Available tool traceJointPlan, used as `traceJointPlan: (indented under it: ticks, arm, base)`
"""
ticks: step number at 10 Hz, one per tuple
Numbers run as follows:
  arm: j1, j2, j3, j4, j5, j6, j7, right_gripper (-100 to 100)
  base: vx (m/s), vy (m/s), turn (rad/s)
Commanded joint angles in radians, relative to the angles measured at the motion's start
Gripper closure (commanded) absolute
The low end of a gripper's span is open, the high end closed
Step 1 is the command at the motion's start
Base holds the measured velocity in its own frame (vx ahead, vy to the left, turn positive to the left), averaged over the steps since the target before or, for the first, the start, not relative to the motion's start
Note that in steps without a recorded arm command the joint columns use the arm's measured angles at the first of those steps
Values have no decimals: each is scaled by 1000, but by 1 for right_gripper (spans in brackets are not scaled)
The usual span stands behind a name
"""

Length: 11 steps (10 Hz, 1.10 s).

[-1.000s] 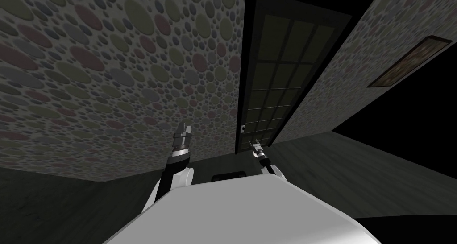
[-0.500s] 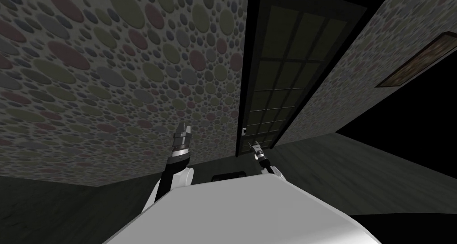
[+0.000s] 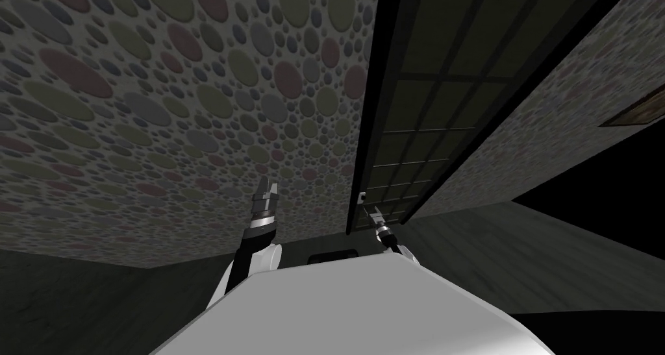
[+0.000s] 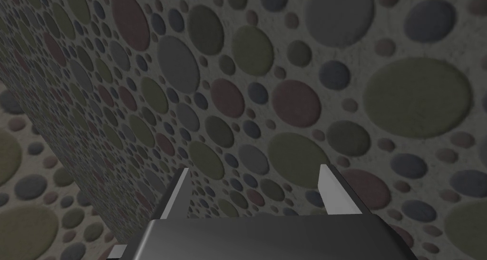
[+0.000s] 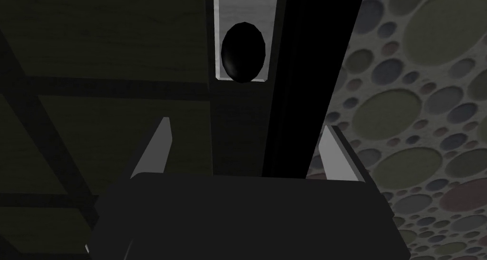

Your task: Pull the door open

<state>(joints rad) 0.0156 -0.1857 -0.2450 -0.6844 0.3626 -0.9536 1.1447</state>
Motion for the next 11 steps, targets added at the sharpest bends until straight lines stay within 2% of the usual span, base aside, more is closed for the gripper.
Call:
traceJointPlan:
  ticks: [1,6,7,8,11]
  arm:
    - [3,-16,-16,20,-11,-16,-5,-100]
    - [27,-55,-60,62,-42,-60,-15,-100]
    - [44,-44,-50,46,-35,-52,-17,-100]
    - [44,-44,-50,46,-35,-52,-17,100]
    - [44,-44,-50,46,-35,-52,-17,100]
  base:
    - [194,57,127]
    - [203,34,119]
    - [40,14,-27]
    - [-34,8,6]
    - [-9,-10,-2]
